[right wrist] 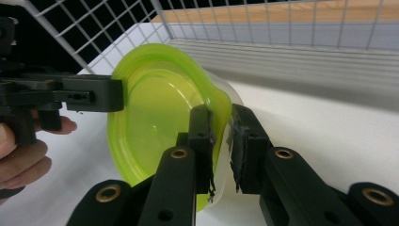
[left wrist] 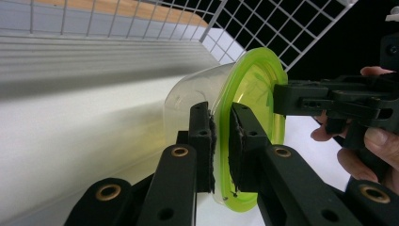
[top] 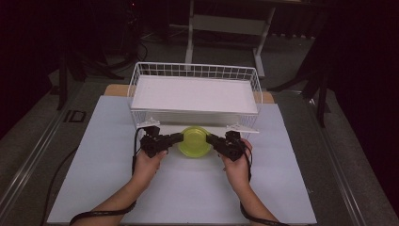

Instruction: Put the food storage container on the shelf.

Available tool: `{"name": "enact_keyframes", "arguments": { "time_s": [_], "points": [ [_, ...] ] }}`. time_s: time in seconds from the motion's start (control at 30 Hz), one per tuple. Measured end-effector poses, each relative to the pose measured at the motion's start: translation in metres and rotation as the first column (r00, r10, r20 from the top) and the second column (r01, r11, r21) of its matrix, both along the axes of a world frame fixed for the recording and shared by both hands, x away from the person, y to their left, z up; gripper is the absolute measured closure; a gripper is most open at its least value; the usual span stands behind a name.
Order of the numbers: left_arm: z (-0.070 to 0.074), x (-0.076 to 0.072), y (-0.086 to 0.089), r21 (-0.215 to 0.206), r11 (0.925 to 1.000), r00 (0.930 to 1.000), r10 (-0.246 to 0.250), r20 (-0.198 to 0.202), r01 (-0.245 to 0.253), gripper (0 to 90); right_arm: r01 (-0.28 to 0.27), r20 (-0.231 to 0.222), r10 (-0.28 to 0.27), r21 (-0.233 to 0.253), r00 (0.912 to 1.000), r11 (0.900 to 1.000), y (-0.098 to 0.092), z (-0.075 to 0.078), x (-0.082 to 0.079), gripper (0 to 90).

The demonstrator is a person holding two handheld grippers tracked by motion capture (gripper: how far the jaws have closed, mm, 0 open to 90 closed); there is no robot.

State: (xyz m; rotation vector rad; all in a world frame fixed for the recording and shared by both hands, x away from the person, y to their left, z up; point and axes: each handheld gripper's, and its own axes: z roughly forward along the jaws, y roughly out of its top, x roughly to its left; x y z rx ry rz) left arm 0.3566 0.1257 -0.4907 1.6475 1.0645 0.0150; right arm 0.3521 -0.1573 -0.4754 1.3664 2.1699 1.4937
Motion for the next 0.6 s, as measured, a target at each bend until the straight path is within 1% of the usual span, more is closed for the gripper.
{"name": "enact_keyframes", "arguments": {
  "time_s": [0.1, 0.17, 0.23, 0.27, 0.3, 0.37, 0.43, 0.5, 0.53, 0.6],
  "points": [
    [0.001, 0.007, -0.003, 0.018, 0.9998, 1.0000, 0.007, -0.005, -0.006, 81.2, 0.018, -0.005, -0.018, 0.006, 0.9998, 1.000, 0.000, -0.003, 0.005, 79.6],
    [0.000, 0.010, -0.005, 0.022, 0.9996, 0.9999, 0.015, 0.000, -0.015, 80.8, 0.030, -0.009, -0.030, 0.010, 0.9995, 1.000, 0.000, -0.004, 0.007, 79.6],
    [-0.002, 0.013, -0.005, 0.014, 0.9996, 0.9997, 0.023, -0.007, -0.023, 80.2, 0.036, -0.012, -0.036, 0.013, 0.9993, 0.999, -0.001, -0.006, 0.010, 79.6],
    [-0.004, 0.014, -0.006, 0.018, 0.9995, 0.9996, 0.026, -0.011, -0.026, 80.2, 0.042, -0.010, -0.042, 0.009, 0.9991, 0.999, 0.000, -0.007, 0.011, 79.5],
    [-0.004, 0.015, -0.006, 0.022, 0.9994, 0.9996, 0.027, -0.009, -0.027, 80.2, 0.048, -0.021, -0.048, 0.009, 0.9986, 0.999, 0.000, -0.008, 0.012, 79.6],
    [-0.007, 0.017, -0.007, 0.024, 0.9993, 0.9995, 0.030, -0.009, -0.030, 80.0, 0.052, -0.023, -0.051, 0.008, 0.9984, 0.999, 0.000, -0.008, 0.012, 79.6],
    [-0.010, 0.018, -0.008, 0.025, 0.9989, 0.9989, 0.040, -0.024, -0.040, 79.8, 0.056, -0.035, -0.056, 0.002, 0.9978, 0.998, 0.001, -0.011, 0.015, 79.5],
    [-0.012, 0.020, -0.009, 0.032, 0.9987, 0.9989, 0.041, -0.023, -0.040, 79.8, 0.066, -0.038, -0.066, -0.005, 0.9971, 0.998, 0.002, -0.014, 0.016, 79.3],
    [-0.012, 0.021, -0.009, 0.030, 0.9987, 0.9988, 0.042, -0.024, -0.041, 79.9, 0.071, -0.046, -0.071, 0.007, 0.9964, 0.997, 0.001, -0.015, 0.017, 79.3],
    [-0.012, 0.023, -0.009, 0.038, 0.9981, 0.9986, 0.049, -0.019, -0.048, 79.9, 0.073, -0.039, -0.073, 0.008, 0.9966, 0.997, 0.001, -0.015, 0.017, 78.9]
  ]
}}
